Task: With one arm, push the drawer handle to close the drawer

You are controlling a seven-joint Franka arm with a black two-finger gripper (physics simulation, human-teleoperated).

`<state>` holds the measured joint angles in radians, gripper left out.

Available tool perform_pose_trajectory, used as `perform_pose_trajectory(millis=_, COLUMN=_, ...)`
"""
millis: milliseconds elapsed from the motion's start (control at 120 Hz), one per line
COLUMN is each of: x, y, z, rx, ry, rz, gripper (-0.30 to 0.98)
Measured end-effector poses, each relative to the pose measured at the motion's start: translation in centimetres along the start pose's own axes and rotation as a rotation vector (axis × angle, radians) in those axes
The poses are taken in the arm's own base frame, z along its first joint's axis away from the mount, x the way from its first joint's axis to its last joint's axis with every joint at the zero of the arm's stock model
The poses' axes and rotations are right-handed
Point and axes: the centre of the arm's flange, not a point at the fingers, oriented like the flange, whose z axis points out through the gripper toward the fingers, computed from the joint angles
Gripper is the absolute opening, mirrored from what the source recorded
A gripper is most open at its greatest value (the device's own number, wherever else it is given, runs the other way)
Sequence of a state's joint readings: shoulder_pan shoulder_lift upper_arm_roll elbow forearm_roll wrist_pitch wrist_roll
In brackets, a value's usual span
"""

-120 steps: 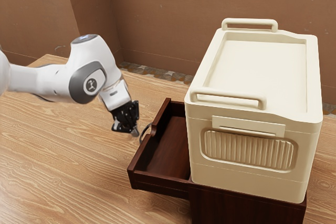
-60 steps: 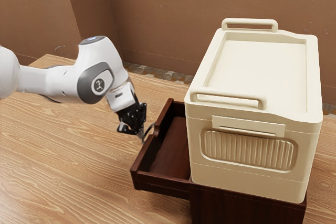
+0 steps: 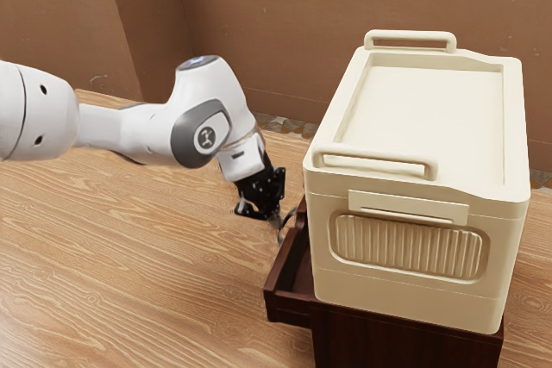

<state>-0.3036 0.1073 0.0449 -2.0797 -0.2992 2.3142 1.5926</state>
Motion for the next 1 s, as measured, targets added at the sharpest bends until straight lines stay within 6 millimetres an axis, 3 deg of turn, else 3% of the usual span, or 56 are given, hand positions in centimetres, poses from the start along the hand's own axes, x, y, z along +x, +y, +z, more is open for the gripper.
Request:
perform_pose_trajectory(millis=483, x=7.3, y=-4.8, z=2.9, rx=-0.007, ry=0.019, rz=0.099, gripper=-0.10)
perform_pose_trajectory(millis=667, x=7.3, y=-4.6, z=3.5, rx=-0.030, ry=0.020, rz=0.086, gripper=-0.10)
perform_pose_trajectory(millis=792, x=0.1, y=-0.7, z=0.9, rx=-0.066, ry=-0.005, rz=-0.042, gripper=-0.10)
perform_pose_trajectory(millis=867, x=-3.4, y=2.9, z=-3.4, rx=-0.037, ry=0.016, rz=-0.137, gripper=0.04)
perform_pose_trajectory(millis=925, x=-5.1, y=5.0, z=-7.5, rx=0.003, ry=0.019, rz=-0.210, gripper=0.17)
perform_pose_trajectory(millis=1000, x=-4.5, y=7.3, z=-12.5, rx=0.019, ry=-0.005, rz=-0.293, gripper=0.32)
